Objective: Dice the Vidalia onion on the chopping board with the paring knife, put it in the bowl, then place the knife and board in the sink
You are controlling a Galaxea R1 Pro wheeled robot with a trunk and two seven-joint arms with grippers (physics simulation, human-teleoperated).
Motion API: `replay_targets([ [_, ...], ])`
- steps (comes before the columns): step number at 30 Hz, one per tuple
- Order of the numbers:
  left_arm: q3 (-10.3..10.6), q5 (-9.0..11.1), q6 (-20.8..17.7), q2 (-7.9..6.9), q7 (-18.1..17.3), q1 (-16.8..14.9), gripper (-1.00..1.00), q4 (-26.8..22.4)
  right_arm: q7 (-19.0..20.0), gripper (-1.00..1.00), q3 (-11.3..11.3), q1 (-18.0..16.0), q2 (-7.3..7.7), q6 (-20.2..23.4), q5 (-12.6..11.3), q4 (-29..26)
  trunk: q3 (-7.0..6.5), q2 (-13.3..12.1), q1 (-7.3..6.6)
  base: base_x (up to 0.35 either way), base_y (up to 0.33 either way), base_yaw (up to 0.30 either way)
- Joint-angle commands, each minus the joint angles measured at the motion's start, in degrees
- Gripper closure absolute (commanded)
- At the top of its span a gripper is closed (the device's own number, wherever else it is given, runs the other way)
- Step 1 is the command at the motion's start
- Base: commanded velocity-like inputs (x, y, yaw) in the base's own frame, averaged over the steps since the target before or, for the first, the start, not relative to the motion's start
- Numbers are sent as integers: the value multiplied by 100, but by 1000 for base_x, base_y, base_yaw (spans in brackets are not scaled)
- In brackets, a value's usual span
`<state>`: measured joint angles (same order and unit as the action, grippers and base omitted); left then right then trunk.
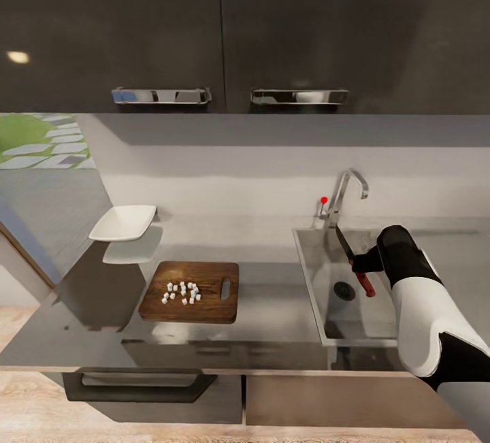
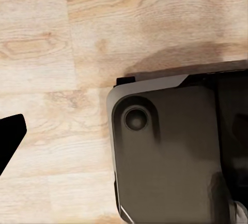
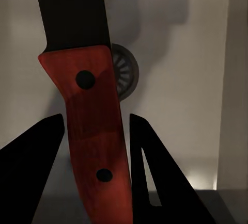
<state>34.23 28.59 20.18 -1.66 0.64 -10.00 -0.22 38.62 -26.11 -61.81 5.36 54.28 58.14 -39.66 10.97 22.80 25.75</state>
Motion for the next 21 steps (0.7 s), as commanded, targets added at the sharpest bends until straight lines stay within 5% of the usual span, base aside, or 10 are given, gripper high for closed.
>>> replay_targets([
  [1, 49, 41, 14, -1, 7, -2, -100, -3, 57, 100, -17, -7, -5, 4, 58, 2, 21, 12, 3, 0, 0, 0],
  [21, 49, 42, 15, -1, 7, -2, -100, 2, 35, 100, -34, -7, 17, 48, 65, 169, 205, 12, 3, 0, 0, 0],
])
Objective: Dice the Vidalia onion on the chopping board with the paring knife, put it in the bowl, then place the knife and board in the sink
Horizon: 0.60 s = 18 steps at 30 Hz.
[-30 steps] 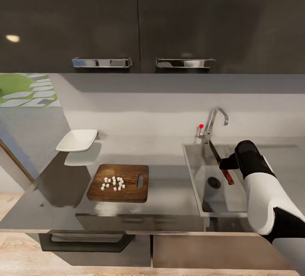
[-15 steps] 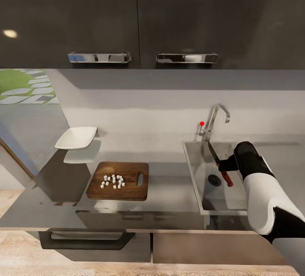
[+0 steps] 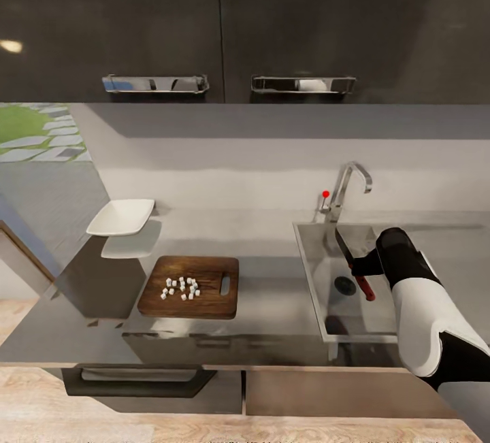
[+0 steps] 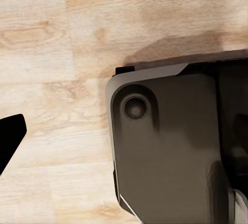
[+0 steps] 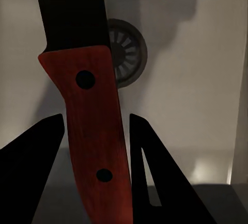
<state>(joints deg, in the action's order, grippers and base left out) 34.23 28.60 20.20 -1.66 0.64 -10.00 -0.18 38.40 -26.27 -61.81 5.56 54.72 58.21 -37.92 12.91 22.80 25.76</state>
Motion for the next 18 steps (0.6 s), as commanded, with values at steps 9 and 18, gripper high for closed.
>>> replay_targets([
  [9, 49, 41, 10, -1, 7, -2, -100, -5, 53, 100, -16, -7, -10, 4, 58, -5, 94, 12, 3, 0, 0, 0],
  [18, 49, 41, 10, -8, 7, -2, -100, -8, 53, 100, -18, -7, -11, -1, 57, -5, 177, 12, 3, 0, 0, 0],
])
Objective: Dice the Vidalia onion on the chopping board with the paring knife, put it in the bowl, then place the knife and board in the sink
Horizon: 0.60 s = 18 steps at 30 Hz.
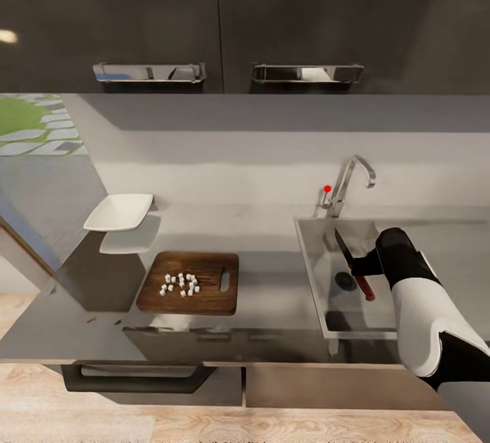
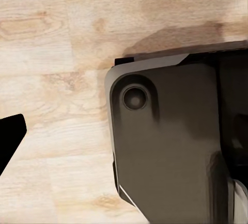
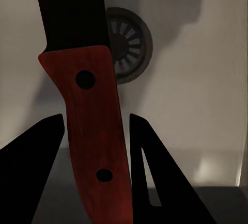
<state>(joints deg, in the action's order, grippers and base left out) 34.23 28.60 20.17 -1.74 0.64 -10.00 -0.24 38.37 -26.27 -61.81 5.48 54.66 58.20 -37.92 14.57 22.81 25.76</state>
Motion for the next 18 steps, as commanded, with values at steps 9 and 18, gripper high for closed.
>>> replay_targets([
  [9, 41, 41, 13, -2, 7, -2, -100, -3, 62, 100, -28, -6, 6, -27, 54, -5, 94, 11, 3, 0, 0, 0],
  [18, 40, 41, 20, -5, 7, -2, -100, -3, 57, 100, -24, -6, 12, -34, 51, 3, 177, 11, 3, 0, 0, 0],
])
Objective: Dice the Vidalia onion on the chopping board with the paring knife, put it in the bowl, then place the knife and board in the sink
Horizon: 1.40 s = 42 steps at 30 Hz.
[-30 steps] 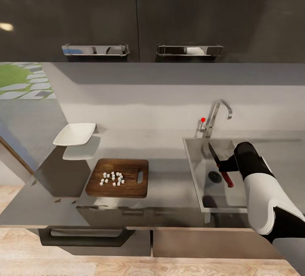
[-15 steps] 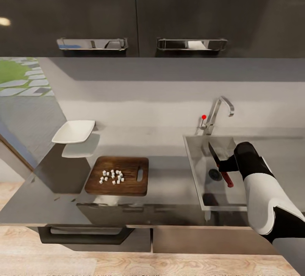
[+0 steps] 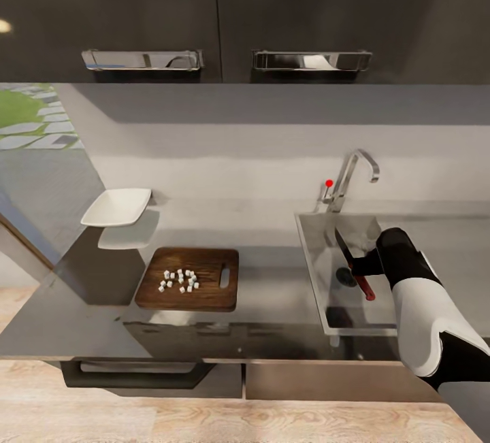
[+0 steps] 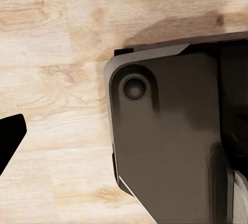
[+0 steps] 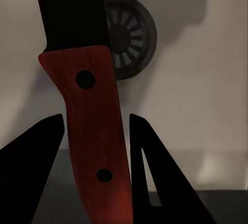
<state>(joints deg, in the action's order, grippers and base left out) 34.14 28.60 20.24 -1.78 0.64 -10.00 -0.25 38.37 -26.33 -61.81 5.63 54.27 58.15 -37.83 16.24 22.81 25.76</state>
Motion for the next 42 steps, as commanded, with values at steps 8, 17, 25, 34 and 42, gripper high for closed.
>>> replay_targets([
  [8, 49, 41, 15, -15, 7, -2, -100, -2, 57, 100, -28, -6, -3, -7, 56, 12, 84, 11, 3, 0, 0, 0],
  [17, 49, 41, 15, -22, 7, -2, -100, -2, 53, 100, -61, -6, -10, -334, -146, 323, 167, 11, 3, 0, 0, 0],
  [25, 49, 41, 15, -19, 7, -2, -100, 2, 48, -100, -57, -6, -15, -351, -282, 330, 221, 11, 3, 0, 0, 0],
  [34, 49, 41, 15, -23, 7, -2, -100, 2, 40, -100, -58, -6, 2, -347, -283, 320, 224, 11, 3, 0, 0, 0],
  [42, 49, 41, 15, -21, 7, -2, -100, 4, 44, -100, -51, -6, -13, -93, -283, -246, 224, 11, 3, 0, 0, 0],
])
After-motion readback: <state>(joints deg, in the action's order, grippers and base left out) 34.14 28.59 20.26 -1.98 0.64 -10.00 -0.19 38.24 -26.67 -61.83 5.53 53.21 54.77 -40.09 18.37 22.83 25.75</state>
